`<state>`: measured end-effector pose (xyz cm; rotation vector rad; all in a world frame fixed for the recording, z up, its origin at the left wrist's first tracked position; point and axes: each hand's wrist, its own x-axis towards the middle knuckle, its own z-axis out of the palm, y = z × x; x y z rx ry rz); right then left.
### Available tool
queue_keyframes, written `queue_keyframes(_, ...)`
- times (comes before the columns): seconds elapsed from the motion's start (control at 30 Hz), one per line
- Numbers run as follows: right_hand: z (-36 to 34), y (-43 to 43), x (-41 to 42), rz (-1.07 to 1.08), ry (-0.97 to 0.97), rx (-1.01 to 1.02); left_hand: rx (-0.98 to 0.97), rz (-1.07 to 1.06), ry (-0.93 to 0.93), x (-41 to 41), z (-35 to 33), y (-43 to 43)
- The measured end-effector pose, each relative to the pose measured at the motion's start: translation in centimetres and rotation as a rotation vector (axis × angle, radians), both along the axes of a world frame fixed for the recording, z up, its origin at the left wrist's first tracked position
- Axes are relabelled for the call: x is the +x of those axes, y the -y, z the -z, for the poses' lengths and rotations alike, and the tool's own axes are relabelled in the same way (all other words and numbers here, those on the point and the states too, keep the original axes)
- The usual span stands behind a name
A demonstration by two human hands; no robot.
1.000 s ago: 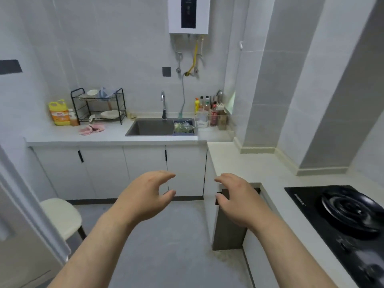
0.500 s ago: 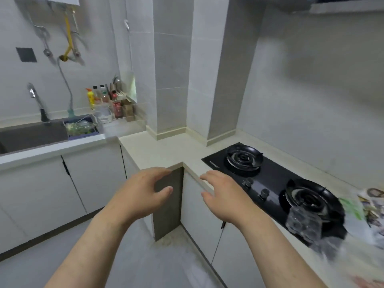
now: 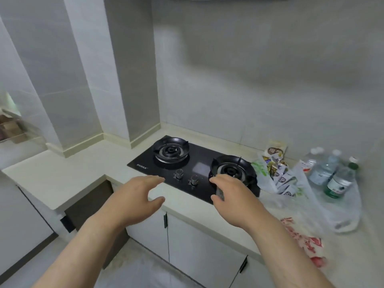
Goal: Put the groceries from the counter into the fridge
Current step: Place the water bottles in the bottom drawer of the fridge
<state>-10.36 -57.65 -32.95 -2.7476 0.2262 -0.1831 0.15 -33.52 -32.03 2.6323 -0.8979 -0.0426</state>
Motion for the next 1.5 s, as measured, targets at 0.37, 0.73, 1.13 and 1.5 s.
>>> queue_keyframes(0.37, 0.8, 10.9, -3.3, 0.183, -0.006, 0.038, 0.049, 0.148, 0.039, 1.8, 0.4, 11.1)
queue_keyframes(0.73, 1.5, 21.8, -11.0, 0.455, -0.02, 0.003, 0.039, 0.316, -0.004, 1.0, 1.4, 23.3)
queue_keyframes(1.13, 0.2, 25.3, -15.7, 0.619, 0.029, 0.014, -0.043, 0.508, -0.04, -1.2, 1.1, 32.6)
queue_keyframes(1.5, -0.4, 28.5, -15.4, 0.684, 0.043, -0.001, -0.077, 0.635, -0.072, 0.8, 0.7, 40.0)
